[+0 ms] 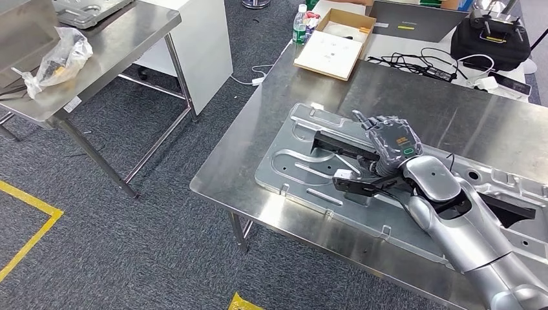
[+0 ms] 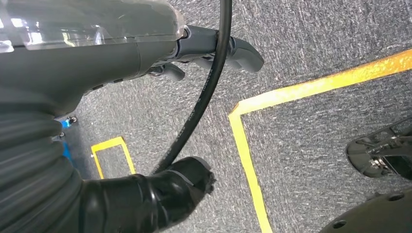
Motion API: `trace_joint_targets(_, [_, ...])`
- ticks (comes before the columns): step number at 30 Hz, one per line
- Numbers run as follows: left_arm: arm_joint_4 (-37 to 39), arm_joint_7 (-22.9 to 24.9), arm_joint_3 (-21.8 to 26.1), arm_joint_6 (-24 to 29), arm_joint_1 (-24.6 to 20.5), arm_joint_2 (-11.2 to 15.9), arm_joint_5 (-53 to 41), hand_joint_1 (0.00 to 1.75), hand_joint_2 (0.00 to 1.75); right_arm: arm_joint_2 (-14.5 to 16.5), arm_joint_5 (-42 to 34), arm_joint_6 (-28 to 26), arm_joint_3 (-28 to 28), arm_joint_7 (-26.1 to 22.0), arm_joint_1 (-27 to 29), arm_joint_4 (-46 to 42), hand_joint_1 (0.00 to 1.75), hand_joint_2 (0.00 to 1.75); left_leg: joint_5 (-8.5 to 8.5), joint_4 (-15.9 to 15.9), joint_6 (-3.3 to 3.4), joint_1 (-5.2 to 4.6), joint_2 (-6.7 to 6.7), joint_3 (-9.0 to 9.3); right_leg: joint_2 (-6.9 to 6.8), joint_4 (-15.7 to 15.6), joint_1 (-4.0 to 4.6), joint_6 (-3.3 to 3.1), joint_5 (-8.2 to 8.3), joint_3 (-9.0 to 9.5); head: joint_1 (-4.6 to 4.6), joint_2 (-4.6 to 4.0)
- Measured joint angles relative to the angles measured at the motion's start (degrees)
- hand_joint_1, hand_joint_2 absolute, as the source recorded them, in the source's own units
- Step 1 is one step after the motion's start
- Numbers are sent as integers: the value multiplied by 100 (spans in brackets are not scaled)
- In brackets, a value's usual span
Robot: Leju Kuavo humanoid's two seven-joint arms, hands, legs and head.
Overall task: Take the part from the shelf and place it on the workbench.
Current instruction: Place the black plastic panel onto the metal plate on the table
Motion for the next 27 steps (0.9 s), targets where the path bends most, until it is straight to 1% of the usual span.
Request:
trace_joint_targets(10, [0,-57,120,-5,-5,-3,0,0,0,-4,-41,12,34,0,-49,23,0,0,0,1,0,0,1,1,1,0,-2,0,0,-1,0,0])
trace_joint_targets(27, [-2,-53,136,7,-4,-11,0,0,0,-72,-80,15,34,1,-41,23,0,0,0,1,0,0,3,3,2,0,-4,-1,1,0,0,0])
